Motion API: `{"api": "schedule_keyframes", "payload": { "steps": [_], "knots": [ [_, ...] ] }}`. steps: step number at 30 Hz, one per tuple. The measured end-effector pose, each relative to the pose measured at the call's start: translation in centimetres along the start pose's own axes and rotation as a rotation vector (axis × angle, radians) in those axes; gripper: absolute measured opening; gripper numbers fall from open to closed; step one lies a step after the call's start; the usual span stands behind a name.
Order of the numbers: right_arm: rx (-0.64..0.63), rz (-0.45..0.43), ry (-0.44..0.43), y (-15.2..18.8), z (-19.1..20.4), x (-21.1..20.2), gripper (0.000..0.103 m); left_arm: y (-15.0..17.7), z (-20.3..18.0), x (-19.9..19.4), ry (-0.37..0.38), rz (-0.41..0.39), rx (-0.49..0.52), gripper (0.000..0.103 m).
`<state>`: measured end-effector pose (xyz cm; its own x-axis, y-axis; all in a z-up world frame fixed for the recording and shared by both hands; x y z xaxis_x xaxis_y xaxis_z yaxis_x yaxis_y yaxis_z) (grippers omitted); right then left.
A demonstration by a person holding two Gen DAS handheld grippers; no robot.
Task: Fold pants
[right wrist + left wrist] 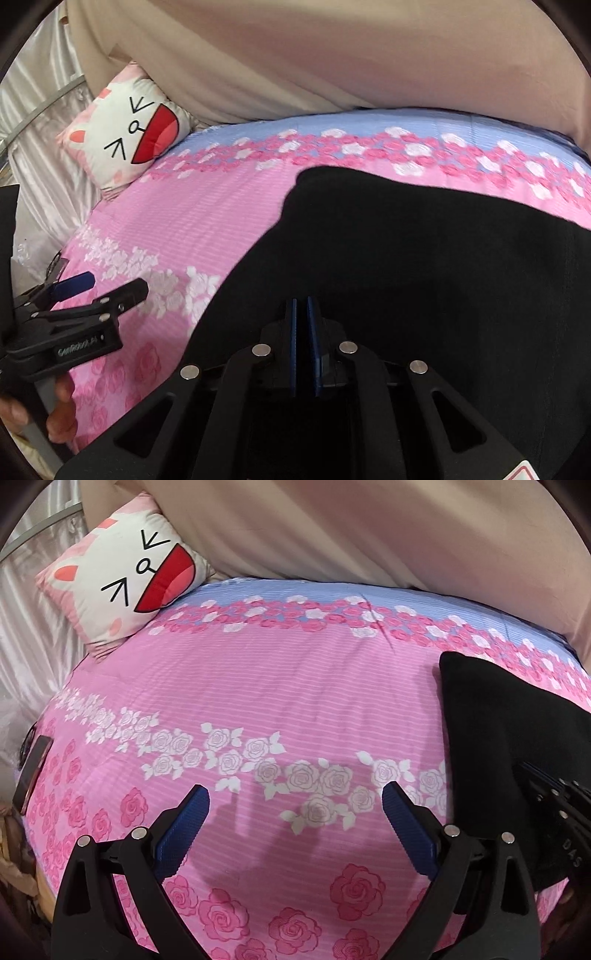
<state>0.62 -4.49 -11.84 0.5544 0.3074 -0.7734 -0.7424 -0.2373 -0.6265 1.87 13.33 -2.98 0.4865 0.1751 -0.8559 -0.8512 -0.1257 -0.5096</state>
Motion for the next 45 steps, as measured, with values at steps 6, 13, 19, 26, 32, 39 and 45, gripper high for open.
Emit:
{"api": "schedule_keyframes", "payload": {
  "steps": [6,13,19,26,32,39,45],
  "knots": [
    [0.104,-0.030,-0.118,0.9,-3.3,-4.7,0.024,0.9,-2.5,-2.8,0.102,-0.031,0.073,0.093],
    [0.354,-0.147,0.030,9.9,-14.5,-15.2,0.046,3.9,-10.0,-7.5,0.275,-0.120,0.332,0.098],
    [0.409,-0.111,-0.070,11.4,-16.6,-14.2,0.030,6.2,-19.9,-9.1,0.304,-0.176,0.575,0.098],
    [0.321,-0.180,-0.215,7.7,-16.6,-15.5,0.010,7.5,-25.8,-9.0,0.262,-0.259,0.743,0.098],
    [0.307,-0.223,-0.255,5.3,-17.1,-16.8,0.015,3.1,-26.8,-5.8,0.364,-0.115,0.654,0.006],
    [0.290,-0.168,-0.091,7.5,-18.9,-17.1,0.034,-1.9,-21.2,-9.0,0.559,-0.141,0.511,0.005],
    [0.156,-0.067,-0.046,4.1,-17.0,-11.6,0.057,-4.9,-18.6,-11.1,0.548,-0.214,0.443,0.005]
  ]
}}
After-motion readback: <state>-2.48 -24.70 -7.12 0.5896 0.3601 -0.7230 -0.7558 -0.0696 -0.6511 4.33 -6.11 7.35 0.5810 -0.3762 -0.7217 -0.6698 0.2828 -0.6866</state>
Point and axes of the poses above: each gripper's, at about its wrist camera, not at the fingertips, and x roughly the way its jaws point, z to its left, y to its underside, the point moved 1 cm from there along x, roughly the way its jaws point, and after that the axes turned 8 degrees about z, right-handed, at the moved point
